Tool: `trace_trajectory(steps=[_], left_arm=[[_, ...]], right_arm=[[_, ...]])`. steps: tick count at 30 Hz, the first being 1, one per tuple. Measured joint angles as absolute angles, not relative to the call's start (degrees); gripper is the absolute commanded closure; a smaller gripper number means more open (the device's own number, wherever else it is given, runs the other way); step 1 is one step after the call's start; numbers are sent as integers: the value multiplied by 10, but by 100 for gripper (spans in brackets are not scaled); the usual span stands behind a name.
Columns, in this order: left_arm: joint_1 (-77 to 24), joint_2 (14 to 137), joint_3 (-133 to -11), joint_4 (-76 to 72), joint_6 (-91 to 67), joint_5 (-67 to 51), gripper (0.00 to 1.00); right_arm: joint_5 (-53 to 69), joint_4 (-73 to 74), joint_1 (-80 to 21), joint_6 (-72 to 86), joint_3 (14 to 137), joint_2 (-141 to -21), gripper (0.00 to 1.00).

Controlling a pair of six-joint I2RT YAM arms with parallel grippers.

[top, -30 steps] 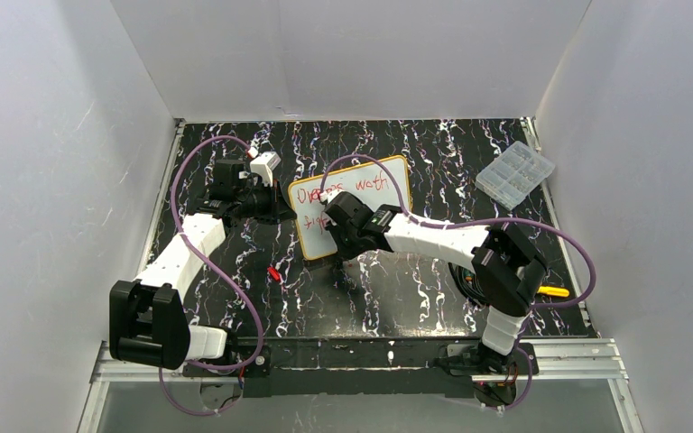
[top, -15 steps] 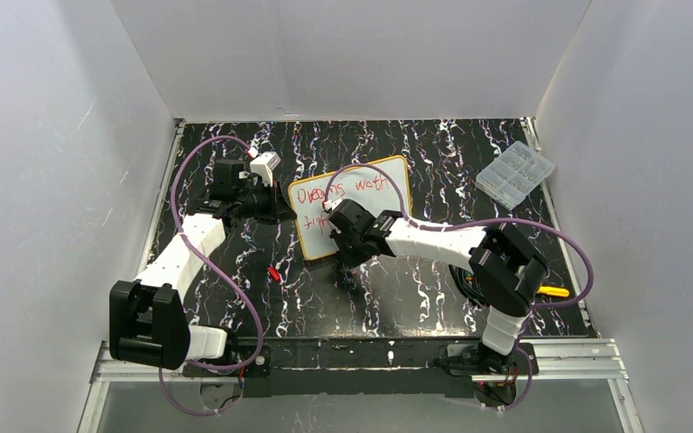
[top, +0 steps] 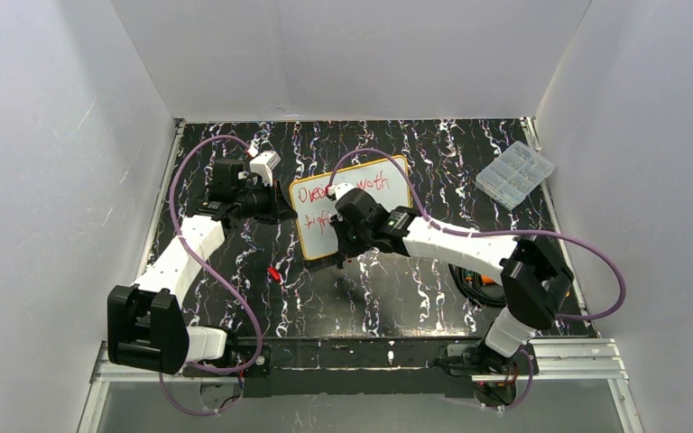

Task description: Write a sentence on the whiteboard

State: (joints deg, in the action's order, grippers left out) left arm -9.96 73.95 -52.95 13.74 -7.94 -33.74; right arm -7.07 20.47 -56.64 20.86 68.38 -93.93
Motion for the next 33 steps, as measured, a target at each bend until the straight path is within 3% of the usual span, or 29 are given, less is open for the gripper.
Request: trace_trajectory(steps=[33], left_arm=[[-99, 739, -529, 138, -79, -338, 100]], right_arm=[[-11, 204, -534, 165, 663, -946, 99]])
